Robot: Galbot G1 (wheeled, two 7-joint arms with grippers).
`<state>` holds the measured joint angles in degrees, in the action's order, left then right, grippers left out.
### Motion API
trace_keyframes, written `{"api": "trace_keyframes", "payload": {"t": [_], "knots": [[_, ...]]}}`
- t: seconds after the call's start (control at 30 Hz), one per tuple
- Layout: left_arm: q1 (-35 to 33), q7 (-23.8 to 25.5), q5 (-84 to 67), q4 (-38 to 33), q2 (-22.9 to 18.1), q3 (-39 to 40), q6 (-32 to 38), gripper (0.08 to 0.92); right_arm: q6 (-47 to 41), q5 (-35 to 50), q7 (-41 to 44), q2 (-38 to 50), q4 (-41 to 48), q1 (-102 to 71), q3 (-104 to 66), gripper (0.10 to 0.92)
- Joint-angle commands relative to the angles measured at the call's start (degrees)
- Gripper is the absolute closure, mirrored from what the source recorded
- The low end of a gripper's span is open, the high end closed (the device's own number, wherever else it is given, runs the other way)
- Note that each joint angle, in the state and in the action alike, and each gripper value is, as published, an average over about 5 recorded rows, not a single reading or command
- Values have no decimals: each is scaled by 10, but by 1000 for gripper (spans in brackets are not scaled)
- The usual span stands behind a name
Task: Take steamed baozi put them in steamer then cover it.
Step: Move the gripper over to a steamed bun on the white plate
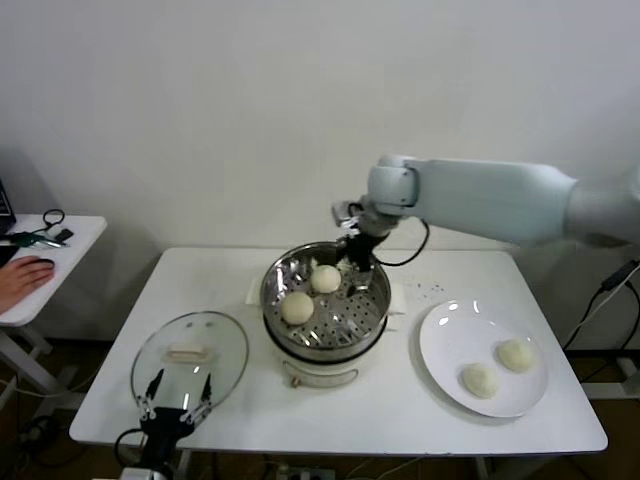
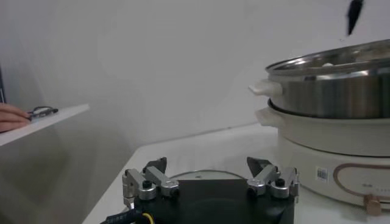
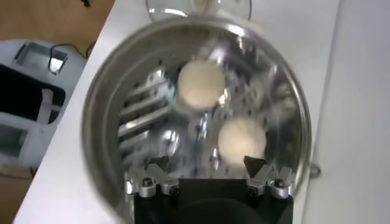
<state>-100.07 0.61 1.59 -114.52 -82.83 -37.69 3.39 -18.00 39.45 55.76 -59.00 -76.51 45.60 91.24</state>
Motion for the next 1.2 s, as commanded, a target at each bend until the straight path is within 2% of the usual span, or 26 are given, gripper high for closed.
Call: {"api": "trace_keyframes", "payload": {"t": [0.03,0.3,0.53,0.8,1.2], "knots": [[0,0,2,-2,-2,-1,-2,177,20,-77,34,200,-93,31,19,203],[-7,0,11,-8,-9,-1,-3,177,27,-197,37,300,-123,-94,-38,203],[-14,0,17,-9,-16,-1,-3,177,28,-279,37,337,-106,-246,-139,203],[-13,-1,21,-10,-19,-4,-6,177,35,-329,40,333,-63,-355,-218,203],[-7,-4,24,-5,-24,-3,-10,177,42,-356,37,303,-15,-437,-285,203]]}}
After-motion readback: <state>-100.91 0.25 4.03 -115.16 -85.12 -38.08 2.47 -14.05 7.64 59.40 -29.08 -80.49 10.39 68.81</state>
